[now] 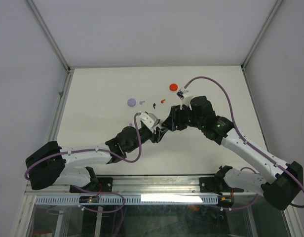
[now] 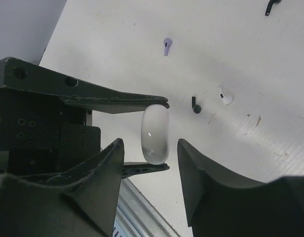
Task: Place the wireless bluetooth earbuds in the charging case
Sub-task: Pick up the charging case at the center of the board.
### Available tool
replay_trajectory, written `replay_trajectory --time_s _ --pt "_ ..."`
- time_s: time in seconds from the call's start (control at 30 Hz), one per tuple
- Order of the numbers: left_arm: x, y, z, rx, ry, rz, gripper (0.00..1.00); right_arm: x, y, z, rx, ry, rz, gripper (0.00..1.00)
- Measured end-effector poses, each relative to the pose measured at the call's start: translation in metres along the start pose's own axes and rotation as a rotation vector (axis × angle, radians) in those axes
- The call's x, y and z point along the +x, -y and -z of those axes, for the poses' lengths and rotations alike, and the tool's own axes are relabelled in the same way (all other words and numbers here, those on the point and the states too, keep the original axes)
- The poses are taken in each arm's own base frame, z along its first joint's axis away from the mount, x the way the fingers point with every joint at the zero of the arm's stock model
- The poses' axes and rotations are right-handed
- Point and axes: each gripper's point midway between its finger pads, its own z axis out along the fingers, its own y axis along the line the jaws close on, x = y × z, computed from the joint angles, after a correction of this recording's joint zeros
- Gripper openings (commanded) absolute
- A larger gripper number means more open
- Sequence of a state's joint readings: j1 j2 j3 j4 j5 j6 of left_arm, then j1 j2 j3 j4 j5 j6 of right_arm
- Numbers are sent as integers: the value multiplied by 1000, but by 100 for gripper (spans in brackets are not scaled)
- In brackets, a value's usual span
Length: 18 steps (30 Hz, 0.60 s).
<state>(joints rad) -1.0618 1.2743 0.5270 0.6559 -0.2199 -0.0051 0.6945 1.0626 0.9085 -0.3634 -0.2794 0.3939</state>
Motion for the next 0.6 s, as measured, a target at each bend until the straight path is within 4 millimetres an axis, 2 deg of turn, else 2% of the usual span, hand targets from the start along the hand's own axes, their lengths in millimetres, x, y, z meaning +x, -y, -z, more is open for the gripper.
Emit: replay_trajectory --time_s 0.2,0.33,0.5,0.6 --pt "0 5 0 21 0 -2 33 4 2 -6 22 -13 18 33" --pt "0 5 0 23 0 -4 39 5 3 -7 27 -15 39 20" --pt "0 5 1 26 -3 -12 69 6 4 -7 25 -20 69 0" --pt "-4 7 3 36 6 -18 81 8 4 -6 19 -30 97 0"
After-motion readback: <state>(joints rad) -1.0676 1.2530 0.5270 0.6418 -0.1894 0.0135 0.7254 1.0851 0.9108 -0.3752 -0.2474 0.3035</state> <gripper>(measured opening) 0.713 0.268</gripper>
